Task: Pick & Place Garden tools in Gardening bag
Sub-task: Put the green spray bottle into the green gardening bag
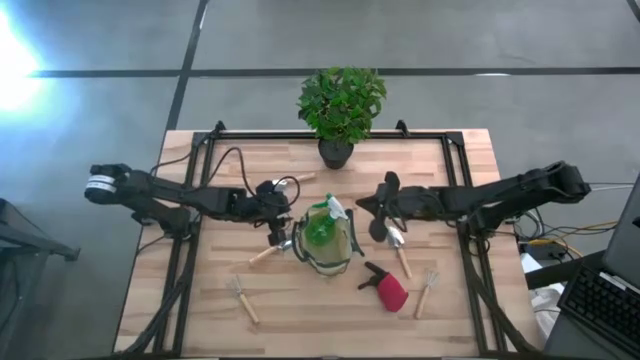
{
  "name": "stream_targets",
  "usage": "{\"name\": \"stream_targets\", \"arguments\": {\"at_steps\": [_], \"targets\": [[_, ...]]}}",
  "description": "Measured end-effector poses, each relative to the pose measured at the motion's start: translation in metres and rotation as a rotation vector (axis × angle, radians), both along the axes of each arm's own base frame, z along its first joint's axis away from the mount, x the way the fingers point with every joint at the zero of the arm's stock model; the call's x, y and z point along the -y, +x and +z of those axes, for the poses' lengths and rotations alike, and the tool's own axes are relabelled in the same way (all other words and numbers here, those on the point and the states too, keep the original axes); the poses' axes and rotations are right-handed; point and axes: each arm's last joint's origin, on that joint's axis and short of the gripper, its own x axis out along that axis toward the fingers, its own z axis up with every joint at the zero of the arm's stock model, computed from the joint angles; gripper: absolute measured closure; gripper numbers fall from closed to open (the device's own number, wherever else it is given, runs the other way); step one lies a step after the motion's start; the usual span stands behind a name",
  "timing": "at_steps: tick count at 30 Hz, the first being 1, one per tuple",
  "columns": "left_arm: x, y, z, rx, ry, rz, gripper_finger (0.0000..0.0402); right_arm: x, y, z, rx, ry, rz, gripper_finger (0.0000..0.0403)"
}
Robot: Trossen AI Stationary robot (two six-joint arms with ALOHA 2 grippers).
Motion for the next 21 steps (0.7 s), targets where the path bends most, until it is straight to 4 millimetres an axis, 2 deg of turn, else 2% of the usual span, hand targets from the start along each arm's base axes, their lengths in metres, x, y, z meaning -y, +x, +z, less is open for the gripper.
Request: {"name": "stream_targets", "arguments": {"at_steps": [7,21], "targets": [[0.006,0.003,0.003,0.052,-0.012,-0.046,0.0269,0.007,-0.002,0.000,-0.051,-0.004,-0.026,0.0394],[0.011,0.006,0.006,0.091,0.011,-0.082,0.0269,0.007,-0.009,0.005,-0.047,0.020,-0.002,0.0394]]}}
